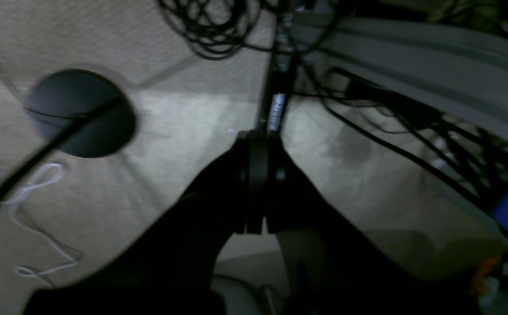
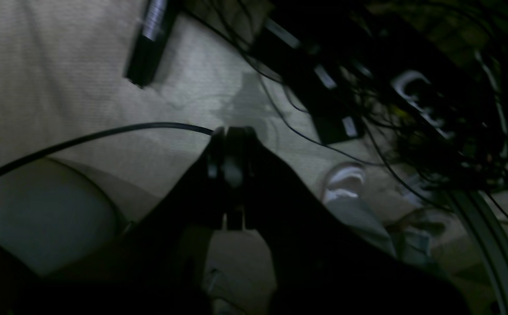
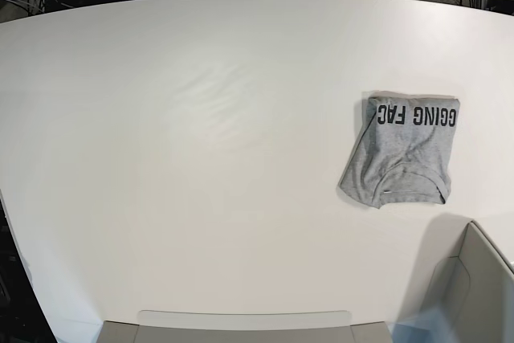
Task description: Fold the T-shirt properly
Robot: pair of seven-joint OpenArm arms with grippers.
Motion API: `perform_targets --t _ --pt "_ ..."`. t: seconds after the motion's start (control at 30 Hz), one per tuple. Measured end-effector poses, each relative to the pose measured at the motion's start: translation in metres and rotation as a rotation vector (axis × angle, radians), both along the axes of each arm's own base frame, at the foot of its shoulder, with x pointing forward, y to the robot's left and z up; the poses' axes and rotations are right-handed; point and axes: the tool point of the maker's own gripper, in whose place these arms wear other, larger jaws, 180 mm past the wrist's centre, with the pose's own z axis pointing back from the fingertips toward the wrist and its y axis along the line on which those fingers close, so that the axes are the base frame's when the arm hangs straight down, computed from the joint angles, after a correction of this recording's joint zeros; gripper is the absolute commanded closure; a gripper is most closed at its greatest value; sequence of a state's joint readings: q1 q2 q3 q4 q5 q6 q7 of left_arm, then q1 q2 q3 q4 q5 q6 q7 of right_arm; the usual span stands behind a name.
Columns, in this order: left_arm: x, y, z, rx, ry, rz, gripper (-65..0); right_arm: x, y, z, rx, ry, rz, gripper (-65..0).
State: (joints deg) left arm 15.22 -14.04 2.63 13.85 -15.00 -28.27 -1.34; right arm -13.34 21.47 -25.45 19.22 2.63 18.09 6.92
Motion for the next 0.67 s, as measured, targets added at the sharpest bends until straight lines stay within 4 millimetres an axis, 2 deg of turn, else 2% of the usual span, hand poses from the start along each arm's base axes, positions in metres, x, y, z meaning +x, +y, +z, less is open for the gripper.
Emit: perform_targets --t 0.07,0.17,0.3,0.37,0.47,0.53,0.67 --pt "0.001 -0.007 -0.001 -0.014 -0.002 0.003 0.0 -0.002 0.009 -0.001 0.015 0.003 -0.003 0.0" --pt "0.005 -0.005 -0.001 -0.008 -0.013 0.004 0.0 -0.005 0.022 -0.003 0.037 0.009 -0.003 0.0" --pt "0.005 -0.006 -0.001 -0.009 -0.011 0.004 0.0 -0.006 0.016 -0.002 0.027 0.012 0.021 0.0" --pt "0.004 -0.008 -0.001 -0.012 -0.011 0.005 0.0 -0.018 0.012 -0.001 0.021 0.04 0.111 0.0" --pt "0.006 -0.014 -0.002 -0.021 -0.014 0.008 0.0 -0.046 0.017 0.0 0.038 0.103 0.278 0.0" --pt "0.011 -0.019 -0.003 -0.028 -0.018 0.01 0.0 -0.057 0.021 0.001 0.05 0.128 0.359 0.0" --pt "0.017 -0.03 -0.004 -0.045 -0.028 0.015 0.0 -0.06 0.023 0.001 0.058 0.136 0.4 0.0"
